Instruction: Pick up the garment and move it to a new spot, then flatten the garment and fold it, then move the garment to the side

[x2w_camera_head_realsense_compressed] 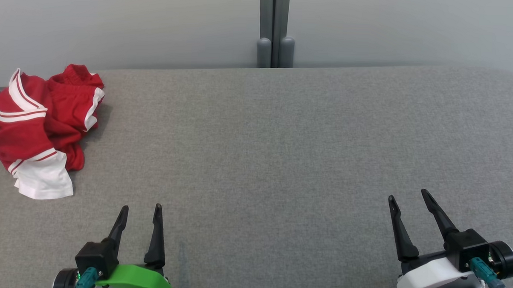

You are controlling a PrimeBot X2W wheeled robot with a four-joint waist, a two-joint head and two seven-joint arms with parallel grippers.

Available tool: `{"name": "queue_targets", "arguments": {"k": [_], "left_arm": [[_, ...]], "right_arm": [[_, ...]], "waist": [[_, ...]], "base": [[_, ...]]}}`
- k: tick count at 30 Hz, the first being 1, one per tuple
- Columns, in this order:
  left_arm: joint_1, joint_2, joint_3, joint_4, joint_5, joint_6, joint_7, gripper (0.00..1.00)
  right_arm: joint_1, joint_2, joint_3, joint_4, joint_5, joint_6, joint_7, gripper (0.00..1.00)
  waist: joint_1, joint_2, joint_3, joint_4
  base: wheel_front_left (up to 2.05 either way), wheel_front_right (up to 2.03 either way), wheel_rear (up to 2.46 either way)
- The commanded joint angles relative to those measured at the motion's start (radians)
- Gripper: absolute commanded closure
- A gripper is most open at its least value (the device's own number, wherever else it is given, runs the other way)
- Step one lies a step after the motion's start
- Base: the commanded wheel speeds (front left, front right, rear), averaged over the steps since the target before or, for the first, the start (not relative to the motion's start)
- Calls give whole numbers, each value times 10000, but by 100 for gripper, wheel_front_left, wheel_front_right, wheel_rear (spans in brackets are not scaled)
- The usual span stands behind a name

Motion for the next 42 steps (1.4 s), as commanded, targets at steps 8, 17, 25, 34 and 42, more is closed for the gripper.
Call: {"name": "queue_targets", "arguments": {"k": [8,17,25,34,42], "left_arm": [[-106,70,-93,26,-76,23,-11,0],[-339,67,-107,-218,-118,110,-9,0],[-327,64,-95,-392,-258,176,-9,0],[-395,62,-234,-415,-390,258,-9,0],[-645,62,318,-804,-183,431,-9,0]], "right_arm": [[136,-50,-131,-65,80,-1,-53,0],[-63,-47,-302,-87,76,-1,-51,0],[-295,-48,-187,-76,-30,-1,-51,0],[-394,-50,-145,-65,-131,-1,-51,0],[-572,-53,-78,-216,-207,-1,-51,0]], "waist": [[0,0,104,295],[0,0,413,1800],[0,0,616,2999],[0,0,718,3455],[0,0,1008,3297]], "base": [[0,0,0],[0,0,0],[0,0,0],[0,0,0],[0,0,0]]}}
